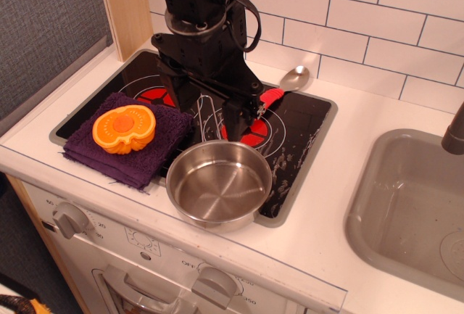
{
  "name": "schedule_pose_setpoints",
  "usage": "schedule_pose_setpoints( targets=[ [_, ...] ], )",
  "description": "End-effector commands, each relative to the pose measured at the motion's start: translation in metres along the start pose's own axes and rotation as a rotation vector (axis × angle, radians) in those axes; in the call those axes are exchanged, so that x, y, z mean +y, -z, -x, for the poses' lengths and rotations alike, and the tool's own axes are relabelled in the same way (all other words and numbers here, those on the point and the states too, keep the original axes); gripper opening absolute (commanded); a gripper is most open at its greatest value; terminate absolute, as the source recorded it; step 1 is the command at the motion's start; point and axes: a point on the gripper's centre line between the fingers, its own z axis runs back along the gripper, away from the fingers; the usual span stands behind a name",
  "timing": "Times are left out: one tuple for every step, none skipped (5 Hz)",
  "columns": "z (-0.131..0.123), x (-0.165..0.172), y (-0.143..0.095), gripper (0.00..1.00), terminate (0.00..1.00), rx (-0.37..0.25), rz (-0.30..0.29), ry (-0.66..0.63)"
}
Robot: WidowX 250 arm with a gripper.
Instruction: PLACE THE SPOON AT THE LEFT SIDE OF THE STOVE
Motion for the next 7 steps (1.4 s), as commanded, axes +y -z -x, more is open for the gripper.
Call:
schedule_pose_setpoints(
  targets=[
    [0.0, 0.0, 0.0, 1.0, 0.0, 0.0, 0.0, 0.0],
    [-0.033, 0.013, 0.022, 1.0, 0.0, 0.023, -0.01, -0.029],
    [-0.07, 0.02, 0.051, 1.0, 0.0, 0.044, -0.002, -0.067],
    [-0.099, 0.02, 0.074, 1.0, 0.0, 0.044, 0.018, -0.081],
    [-0.114, 0.022, 0.099, 1.0, 0.0, 0.074, 0.031, -0.111],
    [-0.112, 0.023, 0.111, 1.0, 0.0, 0.106, 0.025, -0.11],
    [-0.107, 0.026, 0.115, 0.0, 0.0, 0.129, 0.029, -0.112]
  ],
)
